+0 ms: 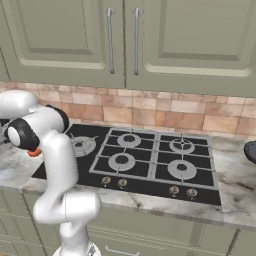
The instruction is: Place both pans onto different burners. Then place the squash and the chicken drumstick on different pans.
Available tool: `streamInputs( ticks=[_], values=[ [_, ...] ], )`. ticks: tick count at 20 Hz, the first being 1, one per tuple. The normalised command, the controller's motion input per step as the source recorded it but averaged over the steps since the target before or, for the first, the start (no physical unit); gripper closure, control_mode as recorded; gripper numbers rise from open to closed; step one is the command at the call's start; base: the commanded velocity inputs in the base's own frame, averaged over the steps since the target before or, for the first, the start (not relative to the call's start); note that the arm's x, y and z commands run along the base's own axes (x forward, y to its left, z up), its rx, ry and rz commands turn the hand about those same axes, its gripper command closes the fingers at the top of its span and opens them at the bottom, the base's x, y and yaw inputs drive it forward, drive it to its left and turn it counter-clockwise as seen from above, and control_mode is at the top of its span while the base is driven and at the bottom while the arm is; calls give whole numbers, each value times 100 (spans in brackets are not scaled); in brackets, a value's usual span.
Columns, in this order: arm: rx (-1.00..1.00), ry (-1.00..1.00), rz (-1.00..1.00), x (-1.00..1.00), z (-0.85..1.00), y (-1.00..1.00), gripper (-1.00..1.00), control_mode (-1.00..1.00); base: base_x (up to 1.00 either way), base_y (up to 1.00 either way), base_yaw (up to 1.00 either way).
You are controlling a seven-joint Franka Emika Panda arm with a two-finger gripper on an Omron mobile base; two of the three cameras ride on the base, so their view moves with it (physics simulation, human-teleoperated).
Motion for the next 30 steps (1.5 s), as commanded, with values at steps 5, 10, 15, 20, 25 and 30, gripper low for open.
streamInputs(
  ticks=[5, 10, 15, 20, 25, 30],
  values=[
    [0, 0, -3, 13, -14, 16, -100, -100, 0, 0, 0],
    [0, 0, -3, 20, -16, 16, -100, -100, 0, 0, 0],
    [0, 0, -3, 19, -19, 14, -100, -100, 0, 0, 0],
    [0, 0, -4, 14, -20, 18, -100, -100, 0, 0, 0],
    [0, 0, -4, 7, -20, 24, -100, -100, 0, 0, 0],
    [0, 0, -3, 5, -17, 19, -100, -100, 0, 0, 0]
  ],
)
